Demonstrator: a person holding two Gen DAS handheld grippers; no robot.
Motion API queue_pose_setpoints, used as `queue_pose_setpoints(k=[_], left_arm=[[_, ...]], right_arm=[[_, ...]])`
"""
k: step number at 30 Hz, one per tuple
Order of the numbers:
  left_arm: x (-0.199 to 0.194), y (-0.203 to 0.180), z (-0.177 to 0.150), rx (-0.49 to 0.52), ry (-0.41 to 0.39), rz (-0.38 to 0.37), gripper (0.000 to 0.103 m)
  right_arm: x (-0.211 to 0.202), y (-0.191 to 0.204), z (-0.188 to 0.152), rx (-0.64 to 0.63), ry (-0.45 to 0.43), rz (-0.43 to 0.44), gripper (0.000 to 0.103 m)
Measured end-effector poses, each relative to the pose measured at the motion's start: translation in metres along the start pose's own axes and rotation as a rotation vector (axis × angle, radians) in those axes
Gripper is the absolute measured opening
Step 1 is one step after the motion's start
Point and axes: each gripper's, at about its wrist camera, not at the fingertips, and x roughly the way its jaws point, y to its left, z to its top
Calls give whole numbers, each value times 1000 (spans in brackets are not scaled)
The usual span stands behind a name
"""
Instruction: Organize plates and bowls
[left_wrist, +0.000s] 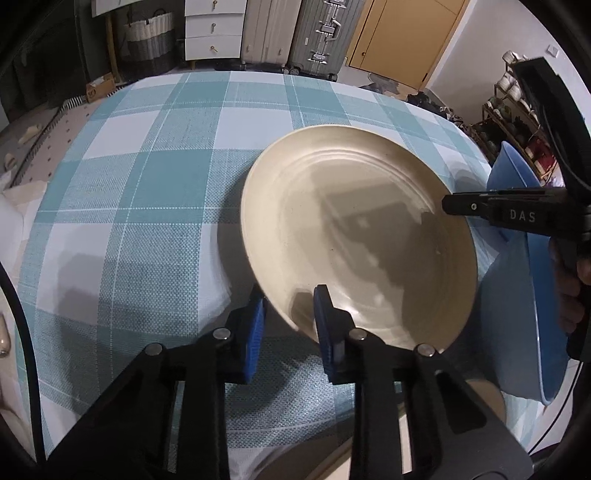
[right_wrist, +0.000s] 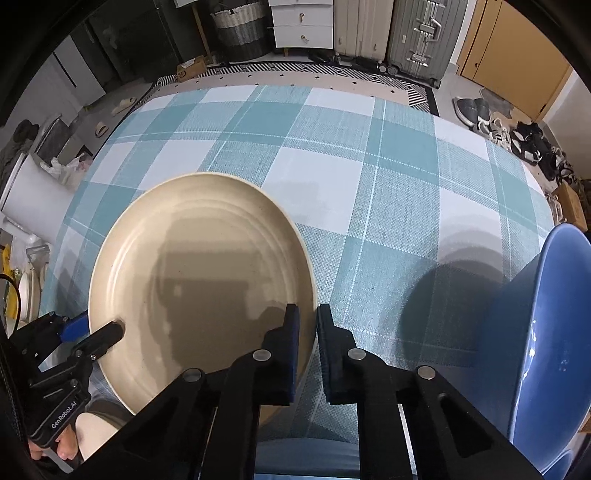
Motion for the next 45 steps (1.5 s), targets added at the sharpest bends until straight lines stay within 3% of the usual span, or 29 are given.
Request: queue_pose_setpoints(k=[25,45], left_arm=[[-37,13,-2,-35,-86,30,23],[-124,13,-30,-37,-197,56,23]], right_arm=[[-31,17,4,-3,-86,53,10],[-114,54,-27,-43,-196,79,10]])
